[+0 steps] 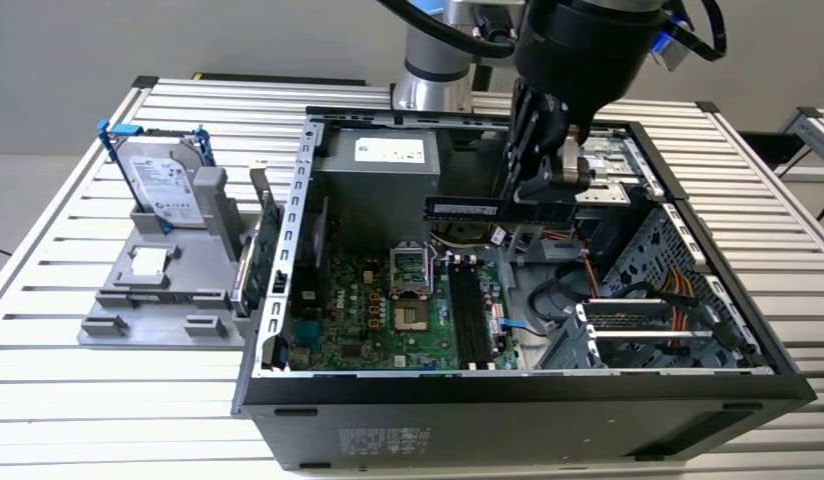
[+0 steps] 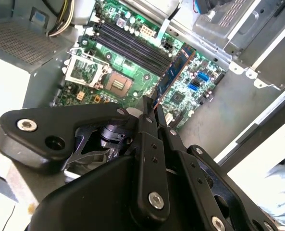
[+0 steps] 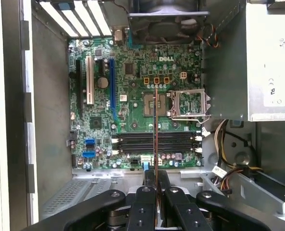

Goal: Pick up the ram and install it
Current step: 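Pick up the ram and move it above insertion slot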

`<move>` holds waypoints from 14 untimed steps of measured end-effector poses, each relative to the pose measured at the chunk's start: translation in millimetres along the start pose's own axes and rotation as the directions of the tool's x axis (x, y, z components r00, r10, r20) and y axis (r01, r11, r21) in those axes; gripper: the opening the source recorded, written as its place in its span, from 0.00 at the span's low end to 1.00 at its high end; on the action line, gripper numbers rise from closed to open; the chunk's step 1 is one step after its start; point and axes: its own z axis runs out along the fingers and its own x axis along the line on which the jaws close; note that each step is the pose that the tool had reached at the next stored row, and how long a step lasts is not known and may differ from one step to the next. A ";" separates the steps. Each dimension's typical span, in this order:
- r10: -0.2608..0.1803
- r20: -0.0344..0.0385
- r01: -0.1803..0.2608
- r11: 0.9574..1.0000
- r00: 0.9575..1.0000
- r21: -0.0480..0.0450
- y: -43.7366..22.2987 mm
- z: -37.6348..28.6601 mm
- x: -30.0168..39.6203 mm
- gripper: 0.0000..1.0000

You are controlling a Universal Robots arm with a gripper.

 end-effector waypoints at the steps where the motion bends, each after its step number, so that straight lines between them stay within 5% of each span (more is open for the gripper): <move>1: 0.000 0.000 0.000 1.000 1.000 0.000 -0.9 0.0 -1.3 0.00; 14: 0.006 0.000 -0.006 1.000 1.000 0.000 -5.7 -0.1 -20.5 0.00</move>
